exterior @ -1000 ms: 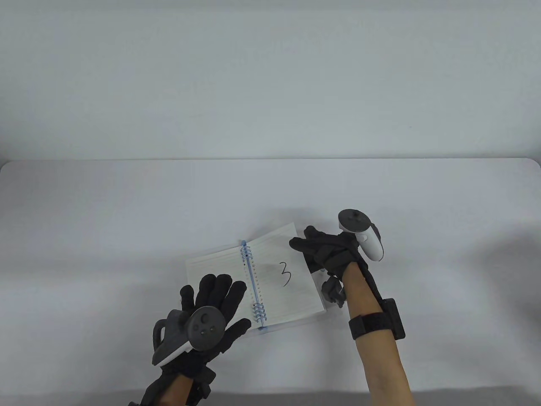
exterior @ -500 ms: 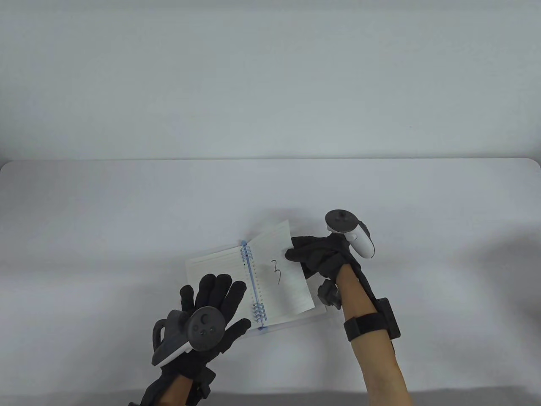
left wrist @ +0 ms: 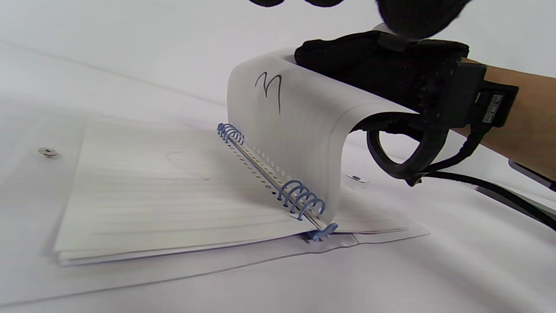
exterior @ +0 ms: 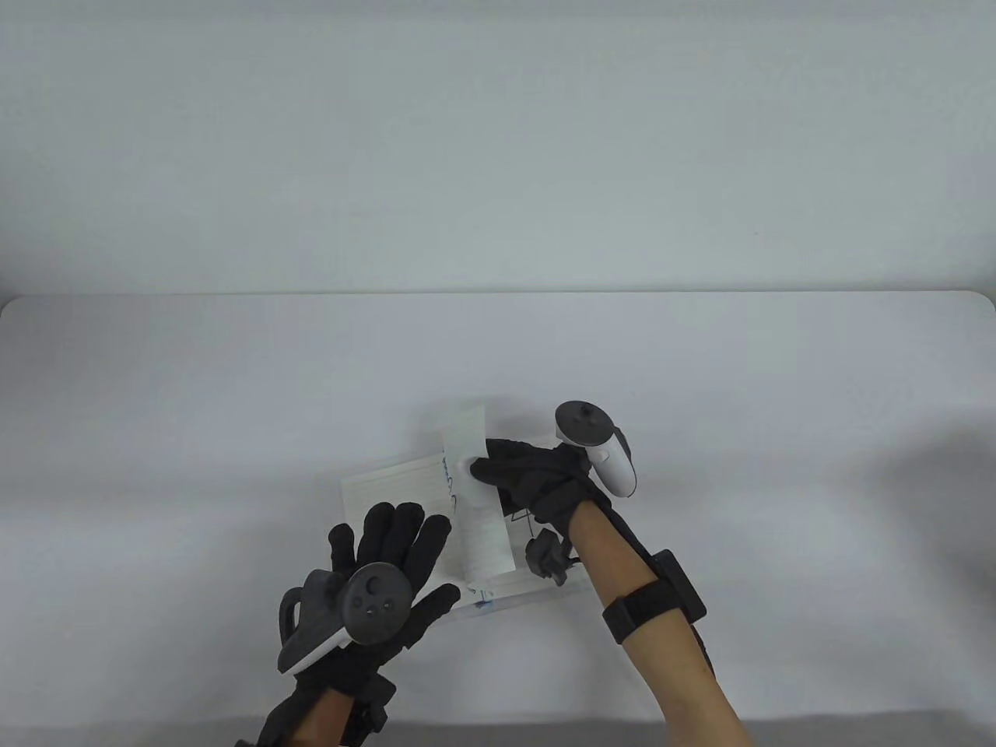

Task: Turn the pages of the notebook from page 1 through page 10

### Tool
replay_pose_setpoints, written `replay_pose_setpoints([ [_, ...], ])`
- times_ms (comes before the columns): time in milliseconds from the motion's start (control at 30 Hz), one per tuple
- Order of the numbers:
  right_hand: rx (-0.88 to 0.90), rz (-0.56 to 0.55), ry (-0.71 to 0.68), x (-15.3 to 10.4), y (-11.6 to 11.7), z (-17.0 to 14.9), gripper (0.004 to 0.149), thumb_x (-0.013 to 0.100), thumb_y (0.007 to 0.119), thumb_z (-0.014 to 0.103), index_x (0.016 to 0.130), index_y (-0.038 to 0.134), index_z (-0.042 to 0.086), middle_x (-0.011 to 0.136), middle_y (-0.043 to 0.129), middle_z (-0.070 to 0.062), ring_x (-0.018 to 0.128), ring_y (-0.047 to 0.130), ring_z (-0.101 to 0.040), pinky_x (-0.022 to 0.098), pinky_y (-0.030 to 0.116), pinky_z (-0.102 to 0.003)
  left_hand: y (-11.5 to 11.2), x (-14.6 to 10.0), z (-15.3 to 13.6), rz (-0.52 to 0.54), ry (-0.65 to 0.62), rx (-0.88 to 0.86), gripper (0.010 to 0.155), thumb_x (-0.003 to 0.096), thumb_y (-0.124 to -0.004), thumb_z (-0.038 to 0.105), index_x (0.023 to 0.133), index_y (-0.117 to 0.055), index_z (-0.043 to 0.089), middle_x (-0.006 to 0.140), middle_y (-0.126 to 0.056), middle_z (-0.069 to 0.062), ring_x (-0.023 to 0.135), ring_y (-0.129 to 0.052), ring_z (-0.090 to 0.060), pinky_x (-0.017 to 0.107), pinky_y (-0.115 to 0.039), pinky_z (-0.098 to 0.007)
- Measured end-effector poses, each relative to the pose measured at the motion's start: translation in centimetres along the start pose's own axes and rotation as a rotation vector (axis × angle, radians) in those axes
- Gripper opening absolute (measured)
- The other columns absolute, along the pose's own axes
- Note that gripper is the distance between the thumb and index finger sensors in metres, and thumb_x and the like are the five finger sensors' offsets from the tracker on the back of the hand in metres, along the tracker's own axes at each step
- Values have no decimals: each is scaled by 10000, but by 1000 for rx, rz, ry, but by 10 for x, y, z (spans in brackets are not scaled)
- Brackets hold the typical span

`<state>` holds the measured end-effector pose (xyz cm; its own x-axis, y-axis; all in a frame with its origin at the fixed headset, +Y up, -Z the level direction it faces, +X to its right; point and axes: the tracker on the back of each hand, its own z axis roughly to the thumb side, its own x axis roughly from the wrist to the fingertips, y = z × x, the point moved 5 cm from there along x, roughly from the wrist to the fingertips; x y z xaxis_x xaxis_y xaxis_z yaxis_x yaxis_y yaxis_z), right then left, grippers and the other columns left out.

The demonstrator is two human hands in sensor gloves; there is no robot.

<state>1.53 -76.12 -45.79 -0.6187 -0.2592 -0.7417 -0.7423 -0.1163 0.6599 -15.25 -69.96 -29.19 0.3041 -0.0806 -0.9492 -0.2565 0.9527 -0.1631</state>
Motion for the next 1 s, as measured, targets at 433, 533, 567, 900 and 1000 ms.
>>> replay_pose_setpoints([
  [433, -39, 50, -3, 14, 45, -6, 669, 620, 720, 371, 1113, 429, 23, 1040, 698, -154, 831, 814, -373, 570, 714, -512, 1, -1, -1, 7, 3, 1, 774, 581, -527, 660, 1215, -154, 419, 1321, -144, 9, 1224, -85, -327, 802, -20, -591],
  [533, -21, 103, -17, 15, 50, -5, 767, 614, 716, 467, 1131, 370, 18, 1081, 623, -196, 870, 755, -417, 594, 673, -541, 1, -1, -1, 5, 3, 2, 774, 581, -527, 659, 1215, -153, 419, 1321, -146, 13, 1224, -85, -327, 802, -21, -591],
  [567, -10, 112, -19, 14, 50, -5, 780, 615, 708, 484, 1136, 358, 20, 1089, 606, -206, 879, 739, -429, 598, 662, -549, 1, -1, -1, 5, 3, 2, 775, 582, -527, 659, 1216, -153, 418, 1321, -146, 10, 1223, -84, -329, 802, -21, -591],
  [900, -97, -85, -76, -2, -4, 9, 797, 604, 698, 530, 1144, 367, 45, 1105, 597, -196, 895, 717, -440, 610, 639, -565, 0, -1, 0, -3, 2, 3, 775, 581, -527, 660, 1216, -156, 418, 1321, -151, 10, 1223, -90, -331, 802, -24, -592],
  [1000, -217, -194, -58, -10, -27, 8, 798, 594, 711, 533, 1145, 385, 56, 1108, 607, -185, 910, 691, -453, 615, 625, -579, 0, -1, 0, -6, 3, 5, 774, 581, -527, 660, 1216, -158, 417, 1321, -150, 11, 1225, -92, -328, 803, -25, -592],
])
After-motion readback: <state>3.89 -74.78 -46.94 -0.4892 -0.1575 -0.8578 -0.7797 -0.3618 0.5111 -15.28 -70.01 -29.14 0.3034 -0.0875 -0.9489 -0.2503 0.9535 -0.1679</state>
